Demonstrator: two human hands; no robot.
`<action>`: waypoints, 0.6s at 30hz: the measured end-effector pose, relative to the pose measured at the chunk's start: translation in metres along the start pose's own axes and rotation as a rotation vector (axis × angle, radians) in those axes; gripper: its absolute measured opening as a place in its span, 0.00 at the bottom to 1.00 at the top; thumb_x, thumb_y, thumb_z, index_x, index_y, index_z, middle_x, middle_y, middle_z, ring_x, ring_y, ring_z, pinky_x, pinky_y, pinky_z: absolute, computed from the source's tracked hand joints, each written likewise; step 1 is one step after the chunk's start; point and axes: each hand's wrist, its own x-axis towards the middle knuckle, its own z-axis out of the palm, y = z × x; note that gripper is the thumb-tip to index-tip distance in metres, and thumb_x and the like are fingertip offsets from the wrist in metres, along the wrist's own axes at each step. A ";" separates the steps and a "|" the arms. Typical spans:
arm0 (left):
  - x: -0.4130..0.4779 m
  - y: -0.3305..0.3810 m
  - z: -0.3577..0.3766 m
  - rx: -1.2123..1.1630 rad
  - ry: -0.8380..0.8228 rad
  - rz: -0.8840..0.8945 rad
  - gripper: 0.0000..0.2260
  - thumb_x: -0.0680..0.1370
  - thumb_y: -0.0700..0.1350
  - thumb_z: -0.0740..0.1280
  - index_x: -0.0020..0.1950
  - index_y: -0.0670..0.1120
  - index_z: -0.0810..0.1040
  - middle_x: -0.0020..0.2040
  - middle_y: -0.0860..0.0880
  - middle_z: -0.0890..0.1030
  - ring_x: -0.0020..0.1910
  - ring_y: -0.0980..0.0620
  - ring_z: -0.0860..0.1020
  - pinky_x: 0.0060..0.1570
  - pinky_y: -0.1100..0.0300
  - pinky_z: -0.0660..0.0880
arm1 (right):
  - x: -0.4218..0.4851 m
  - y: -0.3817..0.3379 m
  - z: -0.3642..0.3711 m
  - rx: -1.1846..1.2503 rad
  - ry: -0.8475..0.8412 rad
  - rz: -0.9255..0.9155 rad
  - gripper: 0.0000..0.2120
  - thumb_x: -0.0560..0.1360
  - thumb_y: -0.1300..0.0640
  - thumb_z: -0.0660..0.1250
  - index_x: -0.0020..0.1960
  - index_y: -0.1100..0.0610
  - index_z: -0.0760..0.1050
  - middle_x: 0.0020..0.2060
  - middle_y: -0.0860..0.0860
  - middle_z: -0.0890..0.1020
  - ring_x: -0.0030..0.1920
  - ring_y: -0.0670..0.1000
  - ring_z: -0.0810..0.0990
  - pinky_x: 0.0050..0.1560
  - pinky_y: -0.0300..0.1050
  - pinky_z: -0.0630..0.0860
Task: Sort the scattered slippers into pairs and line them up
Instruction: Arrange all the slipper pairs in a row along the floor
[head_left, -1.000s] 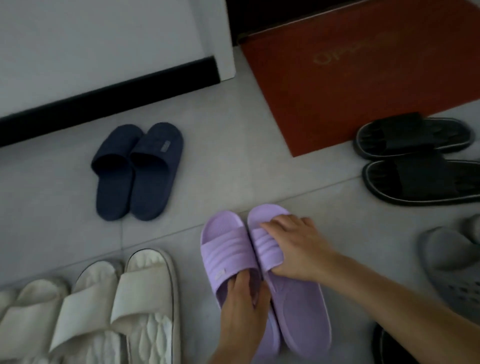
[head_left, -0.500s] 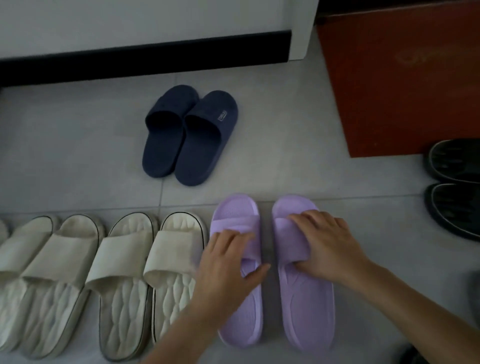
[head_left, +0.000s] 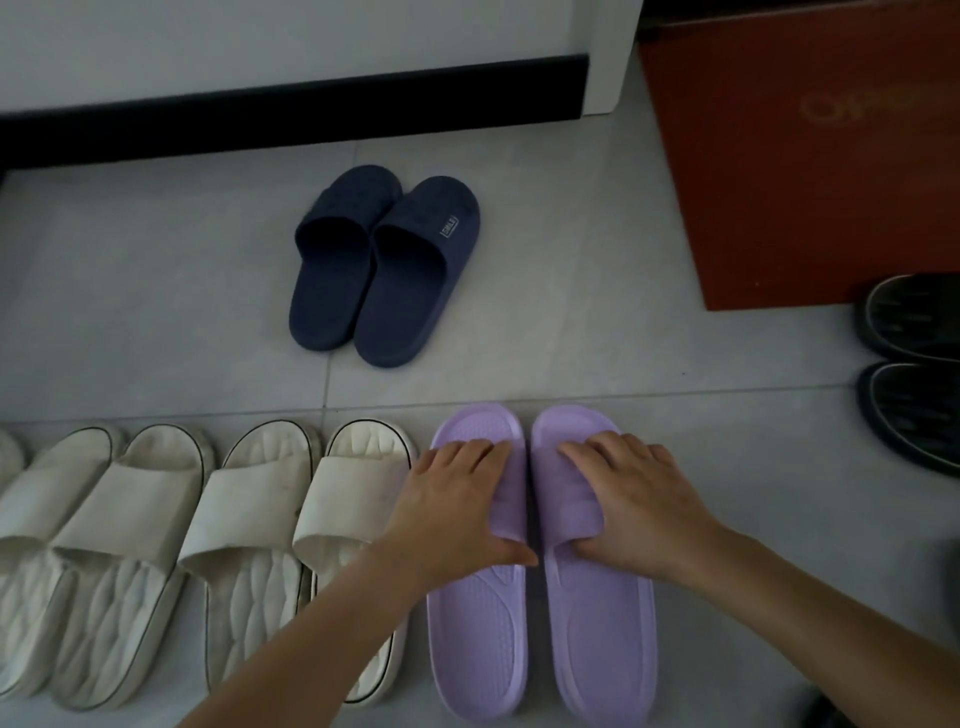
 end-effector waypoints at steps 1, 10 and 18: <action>-0.002 0.001 0.000 0.007 0.003 0.004 0.48 0.50 0.73 0.71 0.62 0.45 0.77 0.56 0.49 0.81 0.52 0.47 0.81 0.52 0.52 0.77 | -0.001 0.000 0.001 -0.004 0.000 0.000 0.43 0.59 0.34 0.65 0.70 0.46 0.59 0.64 0.48 0.68 0.64 0.54 0.67 0.58 0.48 0.64; -0.003 0.010 -0.001 -0.030 -0.064 -0.006 0.47 0.56 0.71 0.71 0.67 0.44 0.72 0.64 0.47 0.76 0.61 0.45 0.75 0.63 0.46 0.70 | 0.001 -0.006 0.000 -0.028 -0.023 -0.015 0.44 0.60 0.34 0.64 0.71 0.48 0.58 0.66 0.47 0.68 0.65 0.54 0.68 0.57 0.49 0.64; 0.018 -0.044 -0.062 0.031 -0.218 0.046 0.50 0.61 0.77 0.59 0.75 0.50 0.57 0.75 0.50 0.61 0.73 0.49 0.60 0.72 0.51 0.55 | 0.000 -0.002 -0.038 0.145 -0.124 -0.036 0.53 0.57 0.22 0.58 0.75 0.44 0.48 0.75 0.46 0.53 0.74 0.48 0.53 0.72 0.45 0.55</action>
